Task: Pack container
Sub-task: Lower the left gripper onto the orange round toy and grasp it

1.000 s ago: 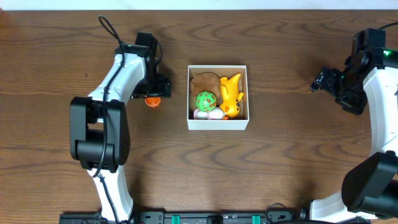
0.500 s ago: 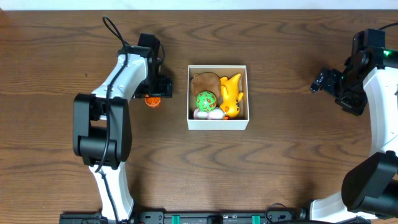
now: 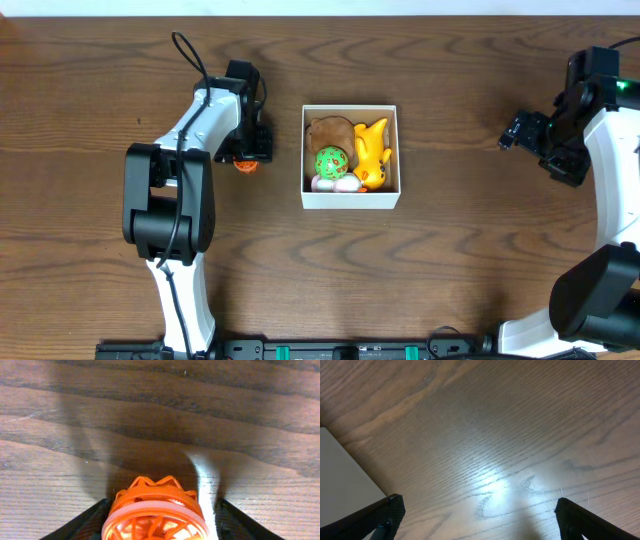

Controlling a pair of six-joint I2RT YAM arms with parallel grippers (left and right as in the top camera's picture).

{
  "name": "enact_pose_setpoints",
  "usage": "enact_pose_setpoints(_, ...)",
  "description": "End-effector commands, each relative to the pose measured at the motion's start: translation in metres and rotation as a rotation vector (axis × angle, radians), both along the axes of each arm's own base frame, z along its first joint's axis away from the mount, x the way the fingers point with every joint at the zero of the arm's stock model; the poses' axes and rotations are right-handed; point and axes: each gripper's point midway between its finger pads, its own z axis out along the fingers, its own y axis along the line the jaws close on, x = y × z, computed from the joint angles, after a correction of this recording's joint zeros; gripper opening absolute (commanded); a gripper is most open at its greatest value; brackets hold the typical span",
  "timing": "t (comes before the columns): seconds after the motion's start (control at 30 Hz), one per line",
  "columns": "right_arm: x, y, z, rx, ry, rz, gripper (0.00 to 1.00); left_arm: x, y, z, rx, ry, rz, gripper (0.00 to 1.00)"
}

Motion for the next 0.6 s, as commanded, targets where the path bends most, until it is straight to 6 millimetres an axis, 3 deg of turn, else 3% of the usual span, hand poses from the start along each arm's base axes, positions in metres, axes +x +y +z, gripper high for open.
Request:
enact_pose_setpoints(0.0, -0.0001, -0.0019, 0.0086, -0.018, -0.022, 0.007, 0.99, -0.0063, 0.0044, -0.0069, 0.015, 0.030, -0.002, 0.63)
enact_pose_setpoints(0.23, 0.0001, -0.0019, 0.0086, -0.018, -0.023, 0.007, 0.99, -0.0116, 0.0053, -0.0058, 0.019, 0.053, -0.002, 0.62)
enact_pose_setpoints(0.33, 0.0000, -0.0019, 0.0086, -0.018, -0.023, 0.007, 0.99, -0.0116, 0.0052, -0.0025, 0.019, 0.058, -0.003, 0.47)
enact_pose_setpoints(0.57, 0.0000, -0.0020, 0.0086, -0.018, -0.023, 0.007, 0.99, -0.0092, 0.0063, 0.0002, 0.026, 0.052, -0.003, 0.47)
